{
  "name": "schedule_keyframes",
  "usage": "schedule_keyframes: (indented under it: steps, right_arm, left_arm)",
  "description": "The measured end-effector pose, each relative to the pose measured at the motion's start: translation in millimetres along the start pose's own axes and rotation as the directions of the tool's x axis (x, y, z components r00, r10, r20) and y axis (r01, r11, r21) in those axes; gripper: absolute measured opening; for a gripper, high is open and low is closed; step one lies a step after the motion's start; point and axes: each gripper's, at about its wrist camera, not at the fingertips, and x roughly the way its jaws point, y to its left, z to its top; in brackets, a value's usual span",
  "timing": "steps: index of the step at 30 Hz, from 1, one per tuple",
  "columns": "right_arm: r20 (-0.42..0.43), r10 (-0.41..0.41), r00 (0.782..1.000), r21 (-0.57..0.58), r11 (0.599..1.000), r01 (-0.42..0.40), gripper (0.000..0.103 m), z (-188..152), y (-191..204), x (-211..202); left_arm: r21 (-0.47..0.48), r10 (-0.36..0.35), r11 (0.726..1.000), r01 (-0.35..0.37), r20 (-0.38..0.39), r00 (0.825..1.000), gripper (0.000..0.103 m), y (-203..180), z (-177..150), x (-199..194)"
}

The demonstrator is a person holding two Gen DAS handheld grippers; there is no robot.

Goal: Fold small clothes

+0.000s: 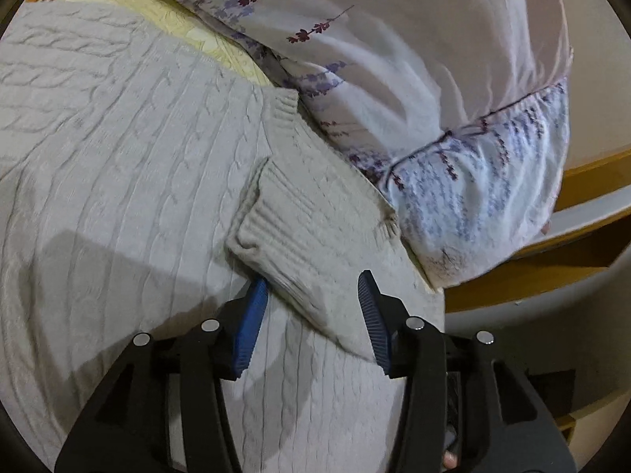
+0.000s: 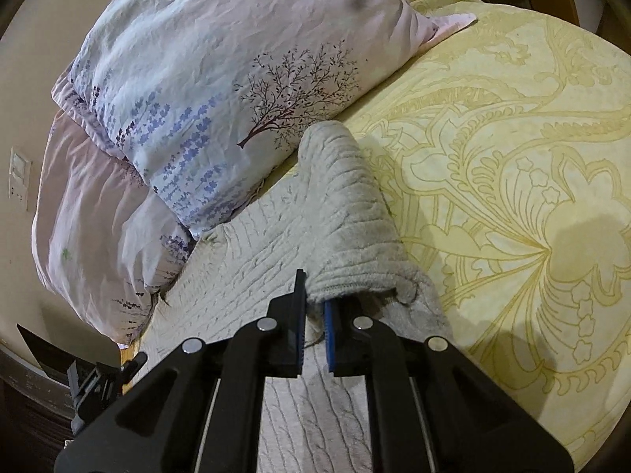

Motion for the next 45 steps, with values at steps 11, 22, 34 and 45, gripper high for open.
schedule_keyframes:
  steps: [11,22,34,45]
  right_arm:
    - [0.003,0.029,1.0,-0.062,0.998,-0.029,0.008,-4,14,-6]
    - [-0.053,-0.11,0.993,-0.147,0.984,0.101,0.029,-28,26,5]
    - [0.021,-0.157,0.987,-0.542,0.828,0.143,0.056,-45,110,5]
    - [-0.102,-0.221,0.97,-0.652,0.751,0.103,0.064,-83,135,71]
  left_arm:
    - [0.084,0.025,0.996,-0.036,0.124,0.992,0.006,-8,3,-23]
    - [0.066,0.138,0.987,-0.147,0.126,0.982,0.007,27,4,-28]
    - [0.035,0.099,0.993,-0.112,0.271,0.958,0.052,74,-22,-161]
    - [-0.324,0.276,0.934,-0.149,0.392,0.878,0.052,182,-20,-254]
